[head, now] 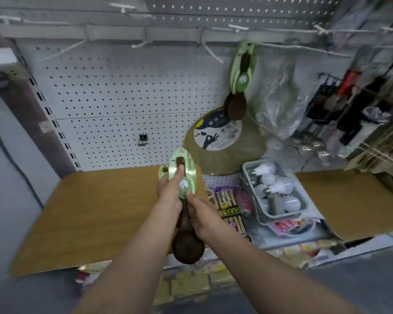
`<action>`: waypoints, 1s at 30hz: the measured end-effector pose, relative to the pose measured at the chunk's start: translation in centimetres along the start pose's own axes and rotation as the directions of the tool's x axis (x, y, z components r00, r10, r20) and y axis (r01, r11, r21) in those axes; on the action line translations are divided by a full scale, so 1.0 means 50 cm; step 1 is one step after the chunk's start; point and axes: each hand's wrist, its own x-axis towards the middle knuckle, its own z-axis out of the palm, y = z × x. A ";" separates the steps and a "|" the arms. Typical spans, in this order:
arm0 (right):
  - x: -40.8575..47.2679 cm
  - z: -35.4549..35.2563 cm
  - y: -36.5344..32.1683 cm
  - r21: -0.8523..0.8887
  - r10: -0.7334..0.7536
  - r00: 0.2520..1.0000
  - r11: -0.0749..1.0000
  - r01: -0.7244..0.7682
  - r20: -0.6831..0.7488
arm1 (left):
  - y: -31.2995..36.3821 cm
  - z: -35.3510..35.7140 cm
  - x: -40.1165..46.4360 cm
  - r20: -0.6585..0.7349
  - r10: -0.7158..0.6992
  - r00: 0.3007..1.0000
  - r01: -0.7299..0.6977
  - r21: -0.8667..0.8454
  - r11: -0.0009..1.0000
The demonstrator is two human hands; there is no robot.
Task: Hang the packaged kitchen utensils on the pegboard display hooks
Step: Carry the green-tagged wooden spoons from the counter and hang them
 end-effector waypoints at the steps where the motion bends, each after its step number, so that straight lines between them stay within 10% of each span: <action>1: -0.026 -0.046 -0.015 0.014 -0.025 1.000 1.000 0.025 -0.015 | -0.024 0.035 -0.037 0.021 0.017 1.000 -0.017 -0.007 1.000; 17: -0.367 -0.758 -0.175 0.070 -0.238 0.890 0.956 0.285 -0.389 | -0.441 0.585 -0.527 0.369 -0.173 0.913 0.153 0.083 0.985; 30: -0.500 -1.237 -0.376 0.033 -0.279 0.652 0.906 0.423 -0.705 | -0.705 1.077 -0.705 0.729 -0.429 0.534 0.253 0.347 0.903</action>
